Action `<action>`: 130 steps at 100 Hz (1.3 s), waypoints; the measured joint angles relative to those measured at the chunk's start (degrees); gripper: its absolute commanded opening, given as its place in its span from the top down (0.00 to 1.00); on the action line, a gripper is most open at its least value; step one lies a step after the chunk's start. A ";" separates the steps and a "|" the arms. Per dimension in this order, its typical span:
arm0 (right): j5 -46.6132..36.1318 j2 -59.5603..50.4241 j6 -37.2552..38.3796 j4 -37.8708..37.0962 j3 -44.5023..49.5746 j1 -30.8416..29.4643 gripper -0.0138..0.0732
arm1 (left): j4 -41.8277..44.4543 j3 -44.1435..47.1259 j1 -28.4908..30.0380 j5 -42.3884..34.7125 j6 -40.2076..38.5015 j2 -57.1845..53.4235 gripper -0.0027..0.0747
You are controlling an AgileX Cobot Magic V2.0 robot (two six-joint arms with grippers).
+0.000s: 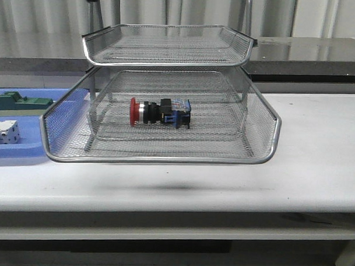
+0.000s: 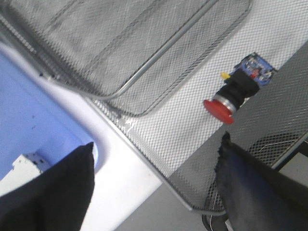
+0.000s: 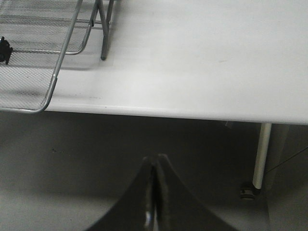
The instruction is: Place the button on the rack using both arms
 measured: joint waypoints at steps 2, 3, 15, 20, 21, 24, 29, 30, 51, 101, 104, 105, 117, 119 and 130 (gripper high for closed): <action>0.00 0.00 0.00 0.00 0.00 0.00 0.92 | 0.00 0.99 0.59 -0.42 -0.05 -0.81 0.31; 0.00 0.00 0.00 0.00 0.00 0.00 0.92 | 0.00 1.31 0.79 -0.56 -0.15 -1.07 0.31; 0.00 0.00 0.00 0.00 0.00 0.00 0.92 | 0.00 7.45 4.01 -4.71 -1.30 -6.38 0.31; 0.00 0.00 0.00 0.00 0.00 0.00 0.92 | 0.00 10.58 5.09 -6.73 -1.69 -8.60 0.31; 0.00 0.00 0.00 0.00 0.00 0.00 0.92 | 0.00 10.99 5.25 -7.34 -1.81 -8.92 0.31; 0.00 0.00 0.00 0.00 0.00 0.00 0.92 | 0.00 12.60 5.88 -8.66 -2.07 -10.21 0.31; 0.00 0.00 0.00 0.00 0.00 0.00 0.92 | 0.00 15.59 7.02 -11.04 -2.57 -12.83 0.31; 0.00 0.00 0.00 0.00 0.00 0.00 0.92 | 0.00 16.45 7.15 -11.78 -2.66 -13.16 0.31; 0.00 0.00 0.00 0.00 0.00 0.00 0.92 | 0.00 30.34 10.57 -23.56 -4.67 -23.50 0.31; 0.00 0.00 0.00 0.00 0.00 0.00 0.92 | -0.23 63.13 16.24 -55.62 -7.33 -49.83 0.33; 0.00 0.00 0.00 0.00 0.00 0.00 0.92 | -0.23 65.02 16.67 -56.88 -7.33 -51.20 0.34; 0.00 0.00 0.00 0.00 0.00 0.00 0.92 | -0.34 65.38 16.68 -57.44 -7.33 -51.54 0.35; 0.00 0.00 0.00 0.00 0.00 0.00 0.92 | -0.57 71.02 17.50 -61.48 -7.55 -57.19 0.39; 0.00 0.00 0.00 0.00 0.00 0.00 0.92 | -0.56 71.89 17.50 -61.99 -7.55 -58.14 0.39; 0.00 0.00 0.00 0.00 0.00 0.00 0.92 | -0.70 75.99 17.58 -63.62 -7.55 -62.92 0.40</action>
